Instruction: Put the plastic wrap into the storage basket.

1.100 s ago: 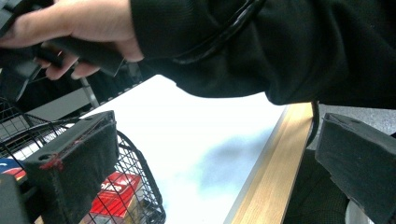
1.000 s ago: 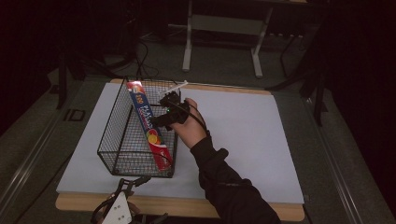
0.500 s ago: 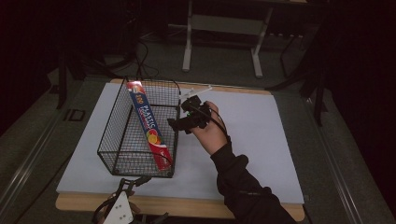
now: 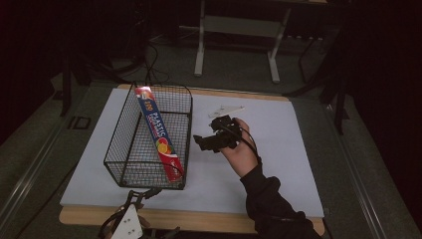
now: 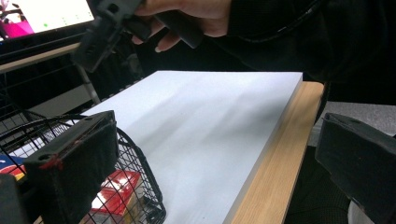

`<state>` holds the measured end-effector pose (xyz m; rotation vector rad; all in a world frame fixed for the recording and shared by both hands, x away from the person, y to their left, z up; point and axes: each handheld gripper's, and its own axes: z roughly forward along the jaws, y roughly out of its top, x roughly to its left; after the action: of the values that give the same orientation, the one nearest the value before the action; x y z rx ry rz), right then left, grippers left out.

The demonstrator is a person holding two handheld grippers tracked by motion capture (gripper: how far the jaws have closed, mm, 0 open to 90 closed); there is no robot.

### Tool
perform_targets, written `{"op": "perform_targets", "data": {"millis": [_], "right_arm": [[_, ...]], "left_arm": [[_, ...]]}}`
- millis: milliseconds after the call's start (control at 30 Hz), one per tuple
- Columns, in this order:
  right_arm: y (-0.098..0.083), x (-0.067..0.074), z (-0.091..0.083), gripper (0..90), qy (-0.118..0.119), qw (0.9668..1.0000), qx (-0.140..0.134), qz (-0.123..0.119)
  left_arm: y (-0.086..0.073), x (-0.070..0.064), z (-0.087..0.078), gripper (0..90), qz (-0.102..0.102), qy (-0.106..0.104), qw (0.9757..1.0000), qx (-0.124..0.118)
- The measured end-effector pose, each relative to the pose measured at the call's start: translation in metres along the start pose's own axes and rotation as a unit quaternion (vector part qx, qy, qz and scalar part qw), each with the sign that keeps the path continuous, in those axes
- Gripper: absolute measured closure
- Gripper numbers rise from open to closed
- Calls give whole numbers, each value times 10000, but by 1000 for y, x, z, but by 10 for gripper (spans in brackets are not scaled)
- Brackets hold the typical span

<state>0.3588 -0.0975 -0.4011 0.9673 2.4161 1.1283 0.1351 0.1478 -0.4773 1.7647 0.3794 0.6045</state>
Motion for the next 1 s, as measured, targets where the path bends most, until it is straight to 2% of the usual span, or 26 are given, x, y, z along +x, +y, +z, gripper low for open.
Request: {"op": "perform_targets", "data": {"millis": [67,133,333,633,767,900,1000], "right_arm": [[-5,-4,-2,122,-53,10000,43,21],[-12,-8,-5,122,-7,9999,74,120],[-32,-16,-7,125,-13,9996,254,141],[-61,-24,-17,126,-19,9994,258,238],[-73,-28,-16,125,74,9988,389,300],[-83,-30,-15,125,17,9989,359,305],[-90,-31,-13,124,15,9986,472,242]], "left_arm": [[0,0,0,1,-5,-1,10000,13],[0,0,1,1,3,-9,10000,25],[0,0,1,1,0,-13,10000,30],[0,-1,2,1,5,-28,10000,43],[0,-1,2,1,21,-35,10000,54],[0,-1,3,1,22,-32,10000,63],[0,-1,2,1,22,-32,10000,48]]}}
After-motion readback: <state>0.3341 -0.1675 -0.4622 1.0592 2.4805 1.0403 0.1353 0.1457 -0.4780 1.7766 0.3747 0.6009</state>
